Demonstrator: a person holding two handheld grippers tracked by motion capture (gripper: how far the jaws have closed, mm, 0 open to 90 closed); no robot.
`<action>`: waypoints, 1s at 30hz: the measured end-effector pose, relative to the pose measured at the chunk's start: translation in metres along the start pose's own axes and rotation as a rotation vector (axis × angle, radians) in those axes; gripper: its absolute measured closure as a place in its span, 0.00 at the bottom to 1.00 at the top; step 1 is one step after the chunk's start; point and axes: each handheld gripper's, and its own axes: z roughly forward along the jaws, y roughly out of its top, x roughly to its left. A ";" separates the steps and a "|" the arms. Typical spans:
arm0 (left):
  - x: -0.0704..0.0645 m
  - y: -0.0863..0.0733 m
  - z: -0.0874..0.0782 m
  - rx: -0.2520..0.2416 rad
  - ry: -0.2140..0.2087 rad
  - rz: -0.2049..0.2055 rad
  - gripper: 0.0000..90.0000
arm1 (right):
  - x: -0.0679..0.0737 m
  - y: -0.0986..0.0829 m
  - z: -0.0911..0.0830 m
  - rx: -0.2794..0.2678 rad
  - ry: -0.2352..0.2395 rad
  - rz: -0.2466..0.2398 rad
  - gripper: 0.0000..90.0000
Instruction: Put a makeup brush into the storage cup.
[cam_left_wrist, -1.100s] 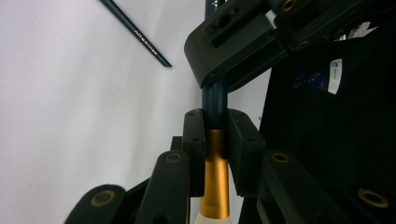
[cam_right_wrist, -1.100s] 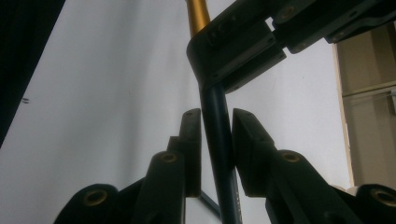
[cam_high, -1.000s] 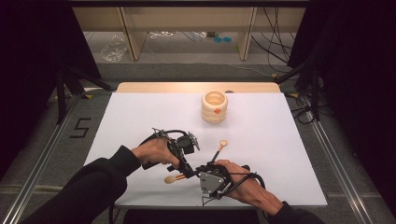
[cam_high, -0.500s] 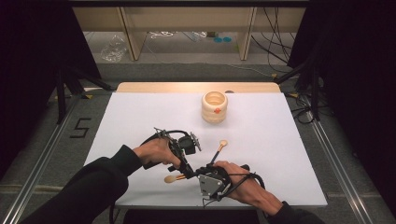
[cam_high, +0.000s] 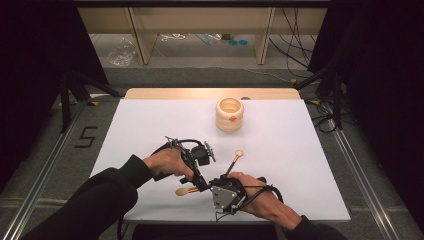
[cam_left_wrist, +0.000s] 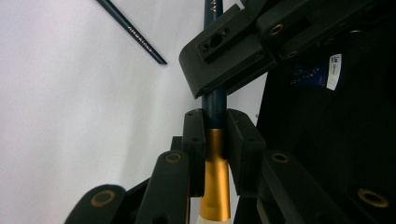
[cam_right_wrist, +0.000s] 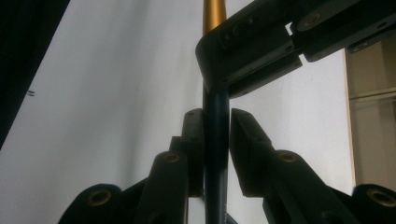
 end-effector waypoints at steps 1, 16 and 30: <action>0.000 0.000 0.000 0.000 0.000 0.000 0.87 | -0.001 0.000 0.000 -0.004 0.000 -0.009 0.84; 0.000 0.000 -0.001 -0.007 -0.010 -0.010 0.87 | -0.004 -0.001 0.002 -0.015 -0.001 -0.036 0.87; 0.003 -0.001 -0.004 -0.044 -0.013 -0.047 0.78 | 0.000 -0.002 -0.001 0.009 0.008 0.003 0.87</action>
